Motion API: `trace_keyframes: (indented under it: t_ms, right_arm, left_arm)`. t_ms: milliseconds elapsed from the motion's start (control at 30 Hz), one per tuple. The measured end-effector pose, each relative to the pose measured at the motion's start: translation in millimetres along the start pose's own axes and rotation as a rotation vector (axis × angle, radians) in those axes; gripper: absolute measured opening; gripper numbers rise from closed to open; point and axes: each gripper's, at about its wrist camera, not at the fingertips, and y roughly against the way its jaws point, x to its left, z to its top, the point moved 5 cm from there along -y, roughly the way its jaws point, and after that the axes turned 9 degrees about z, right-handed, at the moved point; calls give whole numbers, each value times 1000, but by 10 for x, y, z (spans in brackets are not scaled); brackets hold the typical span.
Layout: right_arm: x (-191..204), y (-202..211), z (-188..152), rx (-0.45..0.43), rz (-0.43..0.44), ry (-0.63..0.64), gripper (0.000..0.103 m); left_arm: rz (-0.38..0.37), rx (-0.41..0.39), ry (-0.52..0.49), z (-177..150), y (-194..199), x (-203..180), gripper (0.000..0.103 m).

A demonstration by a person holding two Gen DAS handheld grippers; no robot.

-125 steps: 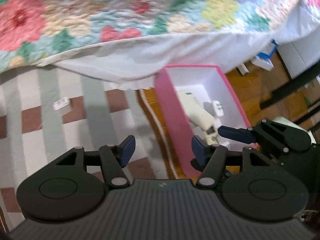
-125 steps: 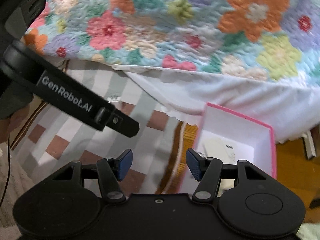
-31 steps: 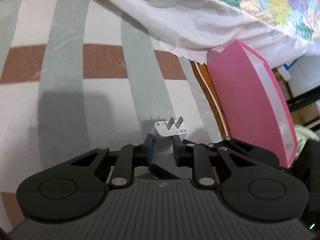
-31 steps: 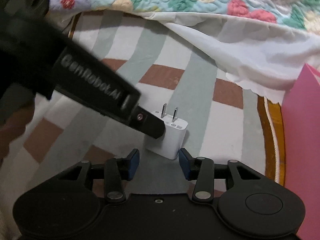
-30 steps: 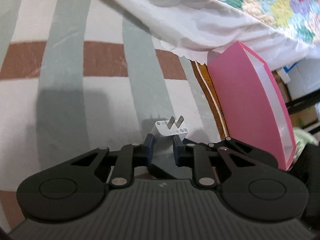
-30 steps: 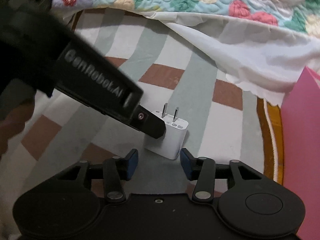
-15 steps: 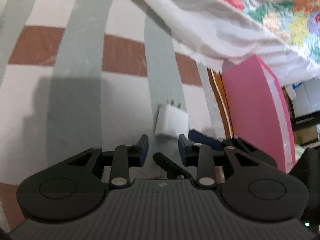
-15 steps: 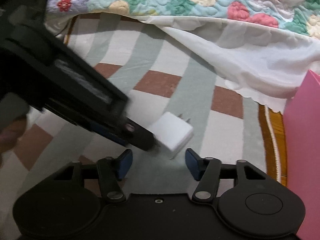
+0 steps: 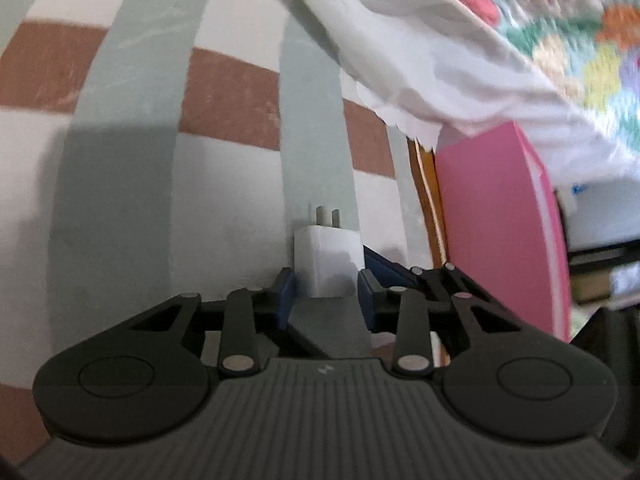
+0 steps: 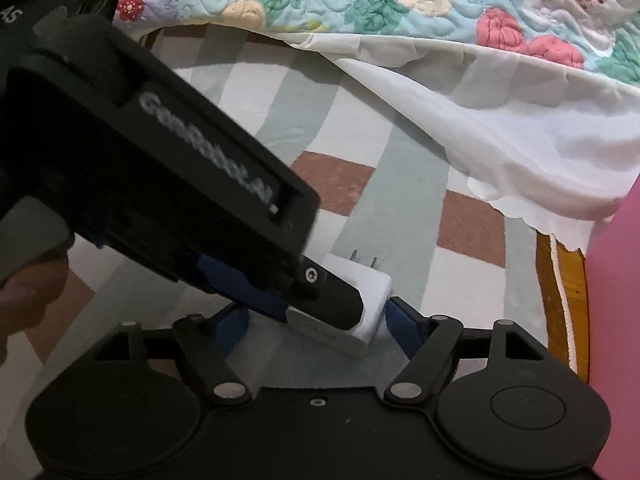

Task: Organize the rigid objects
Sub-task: 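Lift the charger plug with the right gripper and carry it over the box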

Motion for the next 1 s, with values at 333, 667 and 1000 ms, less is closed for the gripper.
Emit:
trace_keyframes:
  t_ms: [333, 667, 1000]
  right_arm:
    - [-26, 171, -54, 33, 21, -45, 55]
    - [214, 501, -200, 71, 39, 63, 55]
    - [163, 1093, -216, 114, 111, 139, 55]
  left_arm:
    - [60, -43, -135, -192, 219, -228, 36]
    - [161, 16, -202, -525, 481, -527, 36]
    - [116, 32, -175, -690, 772, -972, 36]
